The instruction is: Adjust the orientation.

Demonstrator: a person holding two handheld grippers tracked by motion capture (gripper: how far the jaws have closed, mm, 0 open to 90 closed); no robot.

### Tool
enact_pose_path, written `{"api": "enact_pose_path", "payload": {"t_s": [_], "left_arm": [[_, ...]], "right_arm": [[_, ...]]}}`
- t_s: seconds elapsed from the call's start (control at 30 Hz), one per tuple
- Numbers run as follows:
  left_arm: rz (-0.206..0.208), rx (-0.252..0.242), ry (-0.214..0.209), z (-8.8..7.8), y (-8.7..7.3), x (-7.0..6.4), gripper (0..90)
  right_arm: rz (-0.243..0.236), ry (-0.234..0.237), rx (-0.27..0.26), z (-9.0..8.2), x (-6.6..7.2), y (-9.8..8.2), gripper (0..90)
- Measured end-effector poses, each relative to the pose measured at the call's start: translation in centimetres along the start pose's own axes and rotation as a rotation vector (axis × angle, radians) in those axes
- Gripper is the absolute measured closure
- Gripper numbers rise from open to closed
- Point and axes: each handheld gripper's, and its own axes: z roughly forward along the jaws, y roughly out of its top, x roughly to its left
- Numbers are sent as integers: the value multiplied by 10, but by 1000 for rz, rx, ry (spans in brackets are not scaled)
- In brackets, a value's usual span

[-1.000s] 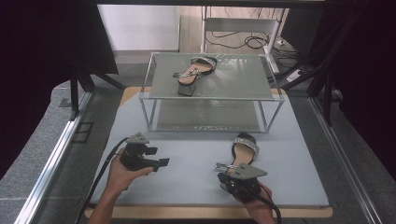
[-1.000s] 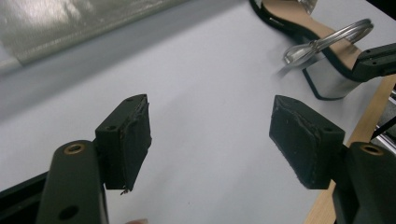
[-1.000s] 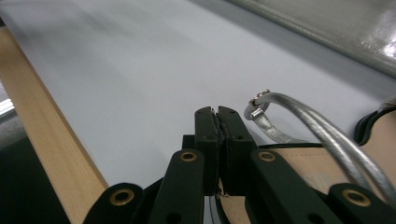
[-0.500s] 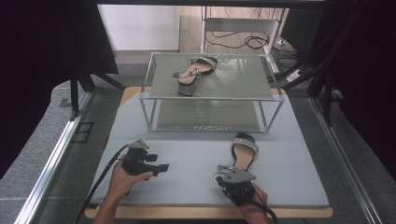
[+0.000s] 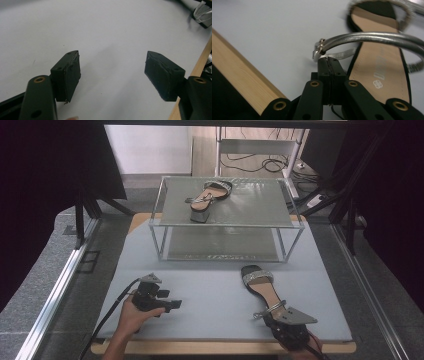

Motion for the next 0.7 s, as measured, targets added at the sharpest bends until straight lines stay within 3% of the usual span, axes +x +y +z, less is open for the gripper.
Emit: {"api": "enact_pose_path", "payload": {"t_s": [0.13,0.23,0.33,0.5,0.6,0.7], "left_arm": [[-13,5,-3,1,-1,4,290],[-18,1,-2,1,-1,5,290],[-19,-2,5,0,-1,4,290],[-21,-12,2,-2,-2,4,290],[-26,-15,2,-3,-2,5,290],[-26,-16,-3,-4,-2,4,290]], "right_arm": [[31,-59,17,-8,-17,-7,862],[50,-68,9,-15,-21,-12,840],[57,-45,-28,-28,-22,-16,796],[57,-61,-77,-48,-20,-14,727],[62,-66,-140,-63,-22,-3,638],[57,-72,-146,-64,-26,4,592]]}}
